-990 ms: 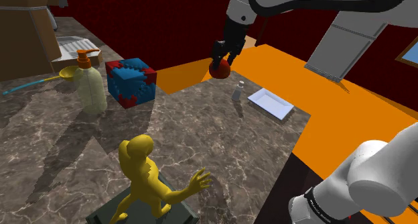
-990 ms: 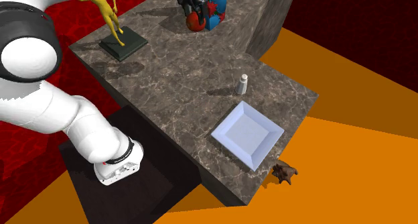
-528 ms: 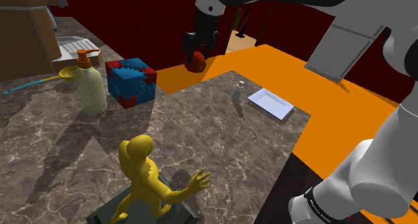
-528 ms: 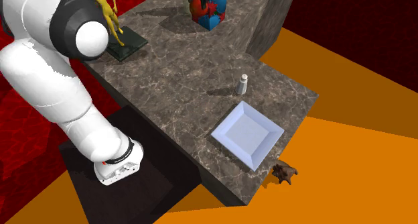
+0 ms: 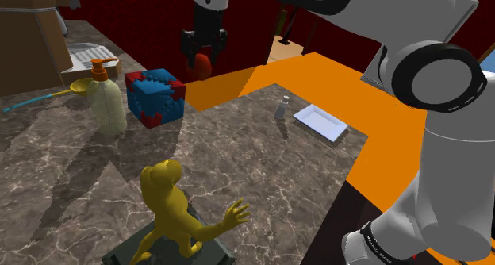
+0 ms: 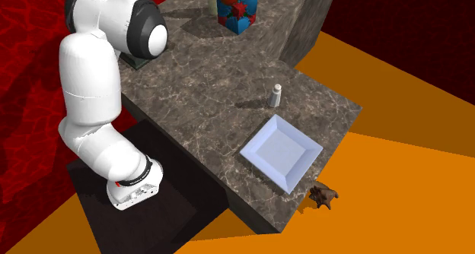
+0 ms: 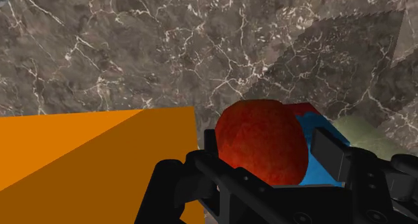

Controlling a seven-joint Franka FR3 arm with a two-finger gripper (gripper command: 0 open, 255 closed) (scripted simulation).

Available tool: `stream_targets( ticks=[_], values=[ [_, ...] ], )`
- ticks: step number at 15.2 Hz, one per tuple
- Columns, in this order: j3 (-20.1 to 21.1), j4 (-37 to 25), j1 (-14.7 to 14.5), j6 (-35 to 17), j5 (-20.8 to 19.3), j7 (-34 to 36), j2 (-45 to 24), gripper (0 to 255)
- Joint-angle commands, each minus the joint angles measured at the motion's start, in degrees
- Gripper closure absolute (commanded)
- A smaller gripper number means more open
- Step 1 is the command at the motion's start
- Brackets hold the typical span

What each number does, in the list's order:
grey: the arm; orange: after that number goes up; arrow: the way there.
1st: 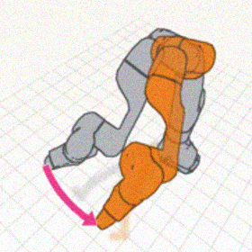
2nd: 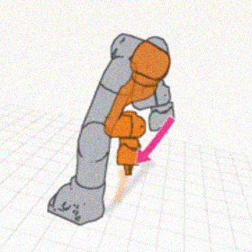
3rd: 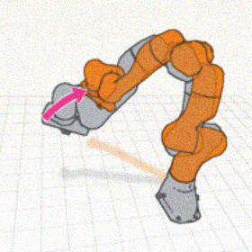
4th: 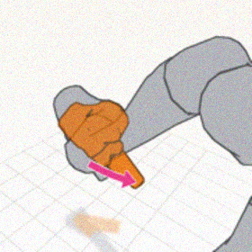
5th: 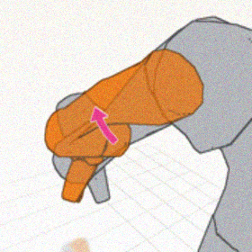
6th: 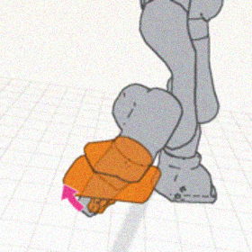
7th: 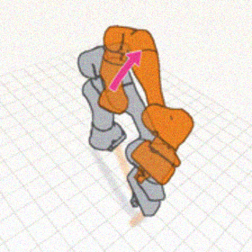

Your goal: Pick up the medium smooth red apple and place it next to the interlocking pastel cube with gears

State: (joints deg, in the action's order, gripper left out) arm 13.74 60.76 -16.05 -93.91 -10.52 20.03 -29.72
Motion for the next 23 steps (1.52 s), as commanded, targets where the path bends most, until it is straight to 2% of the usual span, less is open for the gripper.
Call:
stream_targets(
  ticks=[1,11,23],
  values=[
    [-0.02,0.47,-0.17,-1.03,-0.13,0.35,-0.54,255],
    [-0.02,10.85,0.86,-9.71,0.01,1.1,1.1,255],
    [-0.27,19.23,1.38,-18.58,-0.47,2.03,0.52,255]
  ],
)
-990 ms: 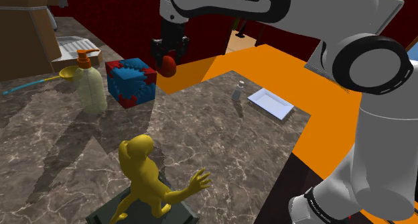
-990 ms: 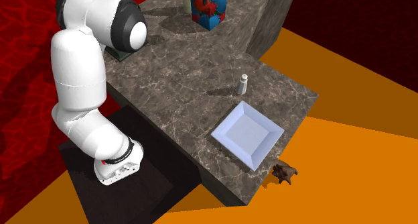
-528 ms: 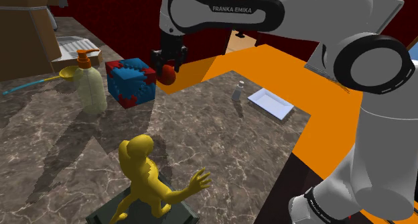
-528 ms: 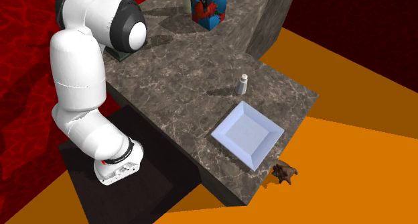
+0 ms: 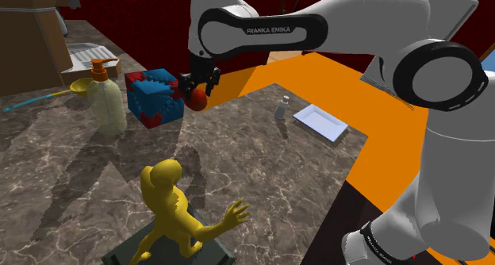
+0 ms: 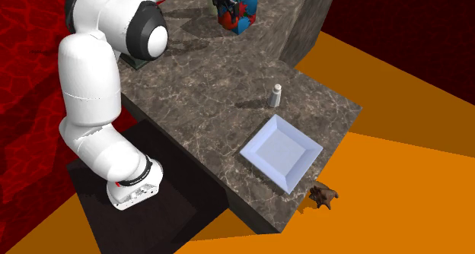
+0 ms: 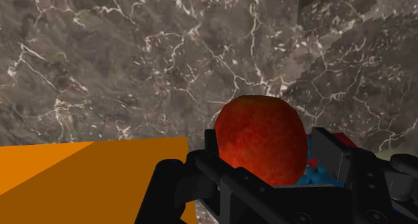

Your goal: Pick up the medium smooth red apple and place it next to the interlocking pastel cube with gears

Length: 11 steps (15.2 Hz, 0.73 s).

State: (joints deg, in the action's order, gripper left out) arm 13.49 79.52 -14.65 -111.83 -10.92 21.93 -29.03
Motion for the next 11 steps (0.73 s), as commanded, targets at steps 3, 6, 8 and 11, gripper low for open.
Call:
stream_targets(
  ticks=[3,6,8,11],
  values=[
    [-0.13,2.07,0.03,-2.71,-0.28,0.38,-0.63,255],
    [-0.25,3.51,0.05,-4.69,-0.52,0.64,-1.2,255],
    [-0.34,4.38,0.05,-5.98,-0.69,0.82,-1.64,255],
    [-0.48,5.56,0.04,-7.88,-0.97,1.1,-2.38,255]
  ],
)
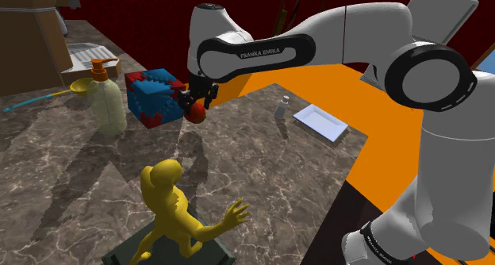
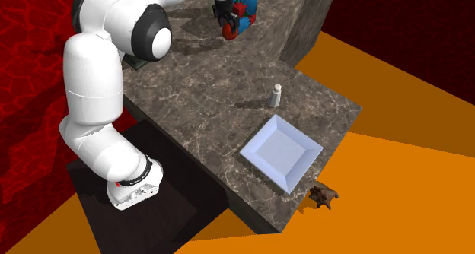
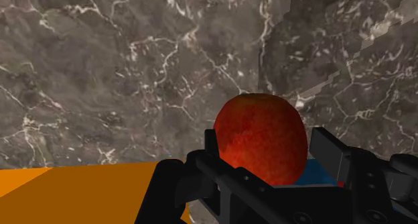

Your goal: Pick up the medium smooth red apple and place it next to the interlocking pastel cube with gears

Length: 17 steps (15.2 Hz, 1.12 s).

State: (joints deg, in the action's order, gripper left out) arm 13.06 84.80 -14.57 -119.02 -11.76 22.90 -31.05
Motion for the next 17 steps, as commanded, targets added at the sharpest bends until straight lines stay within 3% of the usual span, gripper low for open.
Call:
stream_targets(
  ticks=[1,12,13,17],
  values=[
    [-0.11,0.65,-0.06,-1.3,-0.22,0.23,-0.63,255],
    [-0.27,1.59,-0.11,-3.04,-0.52,0.5,-1.45,255],
    [-0.27,1.59,-0.11,-3.04,-0.52,0.5,-1.45,0],
    [-0.27,1.59,-0.1,-3.04,-0.52,0.5,-1.45,0]
  ],
)
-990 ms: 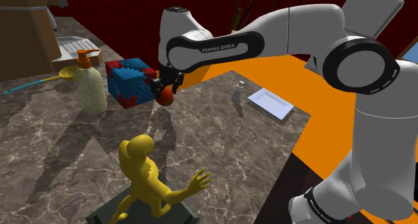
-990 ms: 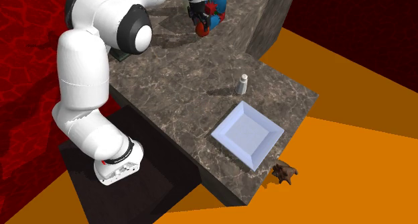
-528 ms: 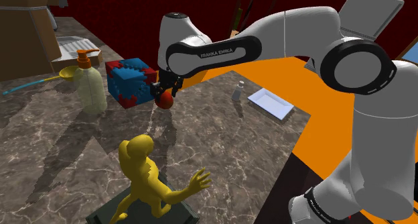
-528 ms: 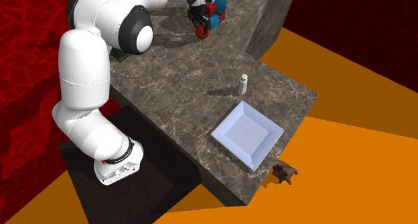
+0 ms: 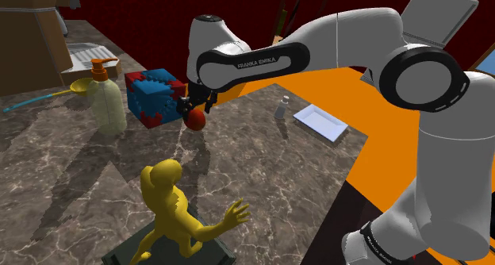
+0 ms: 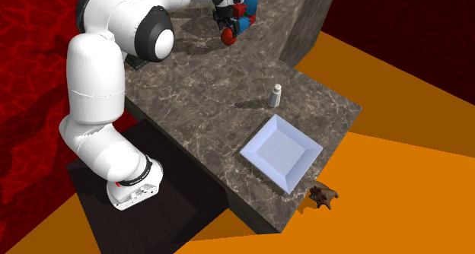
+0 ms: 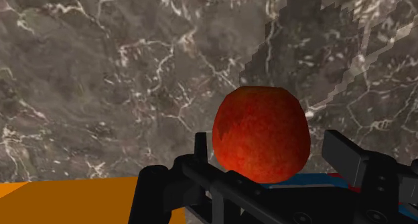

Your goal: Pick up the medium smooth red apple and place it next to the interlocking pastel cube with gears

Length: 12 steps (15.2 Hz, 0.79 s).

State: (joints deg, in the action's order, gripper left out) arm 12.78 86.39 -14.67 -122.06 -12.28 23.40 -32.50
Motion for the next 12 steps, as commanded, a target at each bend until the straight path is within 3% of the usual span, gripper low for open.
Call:
stream_targets(
  ticks=[1,5,12],
  values=[
    [0.0,0.0,0.0,0.0,0.0,0.0,0.0,0],
    [0.59,-2.38,0.03,5.48,0.94,-0.59,3.17,0],
    [0.59,-2.38,0.03,5.48,0.94,-0.59,3.17,0]
  ],
)
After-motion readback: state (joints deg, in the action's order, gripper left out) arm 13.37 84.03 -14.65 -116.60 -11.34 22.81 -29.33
